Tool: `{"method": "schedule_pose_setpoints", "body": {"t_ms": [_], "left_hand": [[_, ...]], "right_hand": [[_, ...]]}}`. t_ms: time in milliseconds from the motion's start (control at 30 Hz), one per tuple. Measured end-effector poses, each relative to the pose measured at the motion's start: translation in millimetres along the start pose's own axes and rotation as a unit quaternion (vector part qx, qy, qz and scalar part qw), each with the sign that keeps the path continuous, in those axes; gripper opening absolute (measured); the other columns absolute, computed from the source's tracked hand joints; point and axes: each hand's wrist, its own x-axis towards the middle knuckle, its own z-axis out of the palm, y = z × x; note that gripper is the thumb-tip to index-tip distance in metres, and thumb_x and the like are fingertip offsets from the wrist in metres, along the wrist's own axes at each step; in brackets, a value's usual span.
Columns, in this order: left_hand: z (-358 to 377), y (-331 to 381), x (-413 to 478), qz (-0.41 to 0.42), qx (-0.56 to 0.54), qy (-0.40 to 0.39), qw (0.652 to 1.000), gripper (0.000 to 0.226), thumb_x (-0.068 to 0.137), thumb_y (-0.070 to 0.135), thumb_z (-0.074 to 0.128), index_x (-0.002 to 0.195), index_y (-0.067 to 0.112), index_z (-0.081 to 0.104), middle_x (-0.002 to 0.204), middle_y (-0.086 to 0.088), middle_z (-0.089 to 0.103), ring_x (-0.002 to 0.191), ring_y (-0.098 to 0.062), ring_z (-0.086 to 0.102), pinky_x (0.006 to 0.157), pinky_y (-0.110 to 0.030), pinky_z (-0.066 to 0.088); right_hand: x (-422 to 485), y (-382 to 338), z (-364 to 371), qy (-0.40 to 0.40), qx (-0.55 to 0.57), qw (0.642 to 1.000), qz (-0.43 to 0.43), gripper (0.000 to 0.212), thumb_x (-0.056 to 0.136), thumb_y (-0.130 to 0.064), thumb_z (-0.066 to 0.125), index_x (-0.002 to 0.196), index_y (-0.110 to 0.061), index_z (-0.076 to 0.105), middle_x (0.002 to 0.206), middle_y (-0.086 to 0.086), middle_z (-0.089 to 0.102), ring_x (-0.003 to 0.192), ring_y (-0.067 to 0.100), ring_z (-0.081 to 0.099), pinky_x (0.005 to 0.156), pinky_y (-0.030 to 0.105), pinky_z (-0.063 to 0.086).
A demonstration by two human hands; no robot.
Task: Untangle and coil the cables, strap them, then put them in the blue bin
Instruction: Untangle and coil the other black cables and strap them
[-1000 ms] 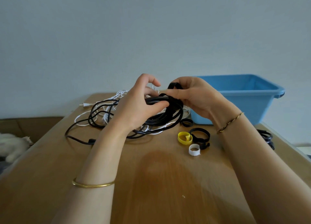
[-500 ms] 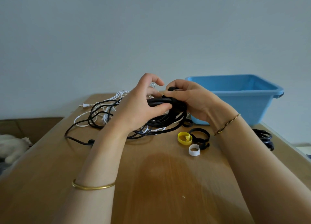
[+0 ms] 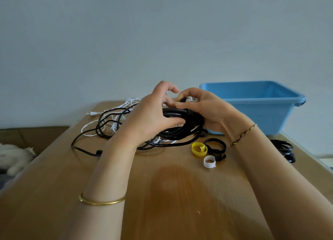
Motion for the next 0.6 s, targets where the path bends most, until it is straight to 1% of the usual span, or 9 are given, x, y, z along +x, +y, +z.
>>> {"method": "schedule_pose_setpoints", "body": {"t_ms": [100, 167, 267, 367, 433, 533, 600], "left_hand": [[0.4, -1.0, 0.3, 0.011, 0.007, 0.014, 1.0, 0.066, 0.067, 0.024, 0.085, 0.11, 0.044, 0.039, 0.093, 0.013, 0.061, 0.092, -0.012, 0.065, 0.09, -0.046, 0.051], [0.9, -0.4, 0.3, 0.021, 0.012, 0.028, 0.999, 0.067, 0.067, 0.024, 0.085, 0.112, 0.042, 0.039, 0.098, 0.015, 0.056, 0.089, -0.012, 0.063, 0.088, -0.044, 0.051], [0.6, 1.5, 0.2, 0.027, 0.011, 0.037, 0.999, 0.062, 0.067, 0.024, 0.084, 0.111, 0.039, 0.042, 0.106, 0.016, 0.053, 0.09, -0.013, 0.062, 0.086, -0.042, 0.051], [-0.2, 1.1, 0.1, 0.013, 0.001, 0.028, 1.0, 0.055, 0.068, 0.025, 0.083, 0.109, 0.037, 0.048, 0.11, 0.016, 0.059, 0.093, -0.013, 0.064, 0.088, -0.044, 0.051], [-0.5, 0.6, 0.3, -0.005, -0.005, 0.02, 1.0, 0.052, 0.07, 0.027, 0.083, 0.109, 0.036, 0.051, 0.109, 0.015, 0.064, 0.097, -0.011, 0.064, 0.091, -0.042, 0.05], [0.4, 0.7, 0.2, -0.031, -0.011, 0.006, 0.999, 0.047, 0.072, 0.028, 0.08, 0.111, 0.035, 0.055, 0.103, 0.014, 0.069, 0.098, -0.004, 0.064, 0.093, -0.034, 0.049], [2.7, 0.4, -0.3, -0.041, -0.018, 0.001, 0.999, 0.047, 0.073, 0.029, 0.08, 0.114, 0.034, 0.056, 0.104, 0.011, 0.07, 0.097, -0.005, 0.064, 0.094, -0.034, 0.049]], "right_hand": [[0.5, 1.1, 0.9, 0.015, 0.004, 1.0, 0.013, 0.033, 0.082, -0.01, 0.068, 0.11, -0.012, 0.05, 0.075, 0.013, 0.059, 0.06, 0.022, 0.058, 0.052, 0.028, 0.052], [1.0, 0.8, 1.2, 0.028, 0.003, 1.0, 0.012, 0.036, 0.083, -0.01, 0.067, 0.112, -0.014, 0.046, 0.073, 0.01, 0.058, 0.058, 0.02, 0.057, 0.052, 0.03, 0.05], [2.6, -0.1, 2.4, 0.038, -0.003, 0.999, 0.004, 0.026, 0.085, -0.009, 0.065, 0.105, -0.012, 0.048, 0.074, 0.009, 0.058, 0.057, 0.02, 0.057, 0.051, 0.03, 0.049], [4.2, -0.2, 5.0, 0.058, -0.051, 0.997, -0.012, 0.014, 0.086, -0.011, 0.066, 0.091, -0.009, 0.053, 0.073, 0.009, 0.057, 0.058, 0.021, 0.056, 0.054, 0.032, 0.048], [5.8, 0.0, 6.2, 0.084, -0.079, 0.993, -0.025, 0.016, 0.085, -0.012, 0.067, 0.087, -0.009, 0.052, 0.075, 0.009, 0.055, 0.062, 0.024, 0.055, 0.057, 0.034, 0.048], [7.5, 0.8, 7.2, 0.118, -0.113, 0.986, -0.041, 0.022, 0.084, -0.013, 0.068, 0.091, -0.011, 0.047, 0.078, 0.009, 0.053, 0.063, 0.024, 0.054, 0.055, 0.033, 0.047], [7.8, 2.6, 7.2, 0.136, -0.13, 0.981, -0.045, 0.023, 0.085, -0.014, 0.067, 0.093, -0.011, 0.046, 0.079, 0.008, 0.051, 0.064, 0.024, 0.054, 0.057, 0.035, 0.047]]}}
